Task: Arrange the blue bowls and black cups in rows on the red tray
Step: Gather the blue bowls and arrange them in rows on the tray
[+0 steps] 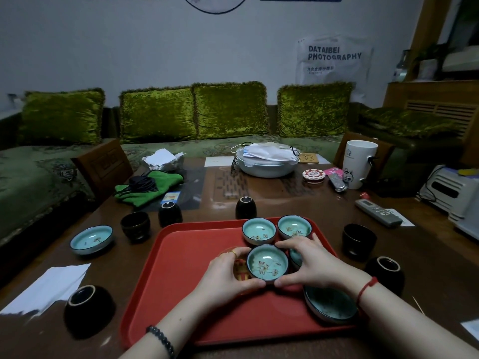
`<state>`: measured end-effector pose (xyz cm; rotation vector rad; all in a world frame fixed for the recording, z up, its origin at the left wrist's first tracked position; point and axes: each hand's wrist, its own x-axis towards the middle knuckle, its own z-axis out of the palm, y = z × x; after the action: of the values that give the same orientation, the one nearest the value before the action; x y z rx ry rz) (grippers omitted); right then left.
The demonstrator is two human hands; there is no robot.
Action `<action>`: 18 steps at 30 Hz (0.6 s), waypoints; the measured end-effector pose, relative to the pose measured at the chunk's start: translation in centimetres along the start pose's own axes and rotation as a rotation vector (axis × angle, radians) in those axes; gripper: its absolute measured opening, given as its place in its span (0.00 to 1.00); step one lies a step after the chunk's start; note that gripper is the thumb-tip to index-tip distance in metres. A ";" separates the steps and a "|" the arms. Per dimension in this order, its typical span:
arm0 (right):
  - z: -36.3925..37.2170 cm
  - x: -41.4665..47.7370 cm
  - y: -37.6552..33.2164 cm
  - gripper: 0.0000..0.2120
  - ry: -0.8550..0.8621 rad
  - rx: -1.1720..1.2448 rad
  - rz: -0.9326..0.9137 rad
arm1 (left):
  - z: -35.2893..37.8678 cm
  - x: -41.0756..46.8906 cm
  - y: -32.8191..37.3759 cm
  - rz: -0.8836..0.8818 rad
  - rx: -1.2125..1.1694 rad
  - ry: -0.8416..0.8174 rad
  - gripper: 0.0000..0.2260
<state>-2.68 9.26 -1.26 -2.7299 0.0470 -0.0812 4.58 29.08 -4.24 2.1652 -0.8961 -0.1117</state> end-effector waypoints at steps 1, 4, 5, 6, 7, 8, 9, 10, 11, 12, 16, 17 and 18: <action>0.0 0.1 0.0 0.41 -0.002 0.000 0.004 | 0.0 0.1 -0.1 -0.002 0.000 0.003 0.32; 0.0 0.2 0.0 0.40 -0.008 0.007 0.010 | 0.1 0.3 -0.4 -0.016 -0.013 0.005 0.32; -0.1 0.2 0.0 0.40 -0.012 0.011 0.010 | 0.1 0.4 -0.4 -0.019 -0.015 0.005 0.32; -0.1 0.3 0.0 0.40 -0.017 0.013 0.009 | 0.1 0.5 -0.4 -0.021 -0.016 0.004 0.32; -0.2 0.3 0.0 0.40 -0.021 0.014 0.011 | 0.2 0.6 -0.4 -0.022 -0.018 0.004 0.32; -0.2 0.4 0.0 0.40 -0.024 0.013 0.013 | 0.2 0.7 -0.4 -0.023 -0.021 0.004 0.32; -0.2 0.4 0.0 0.40 -0.025 0.012 0.015 | 0.3 0.7 -0.4 -0.024 -0.023 0.005 0.32; -0.2 0.4 0.1 0.40 -0.025 0.011 0.016 | 0.3 0.8 -0.4 -0.024 -0.020 0.003 0.32; -0.2 0.4 0.1 0.40 -0.025 0.012 0.017 | 0.3 0.8 -0.5 -0.024 -0.013 0.001 0.32; -0.2 0.4 0.1 0.40 -0.026 0.014 0.018 | 0.3 0.8 -0.4 -0.024 -0.006 -0.003 0.33; -0.3 0.4 0.2 0.41 -0.037 0.014 0.015 | 0.2 0.8 -0.3 -0.028 0.004 -0.016 0.34; -0.3 0.5 0.2 0.42 -0.043 0.012 0.009 | 0.2 0.7 -0.3 -0.031 0.006 -0.025 0.34; -0.3 0.5 0.3 0.42 -0.048 0.010 0.003 | 0.1 0.7 -0.2 -0.033 0.013 -0.035 0.35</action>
<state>-2.21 8.87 -1.05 -2.7206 0.0370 -0.0151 5.20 28.68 -4.29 2.1963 -0.8834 -0.1615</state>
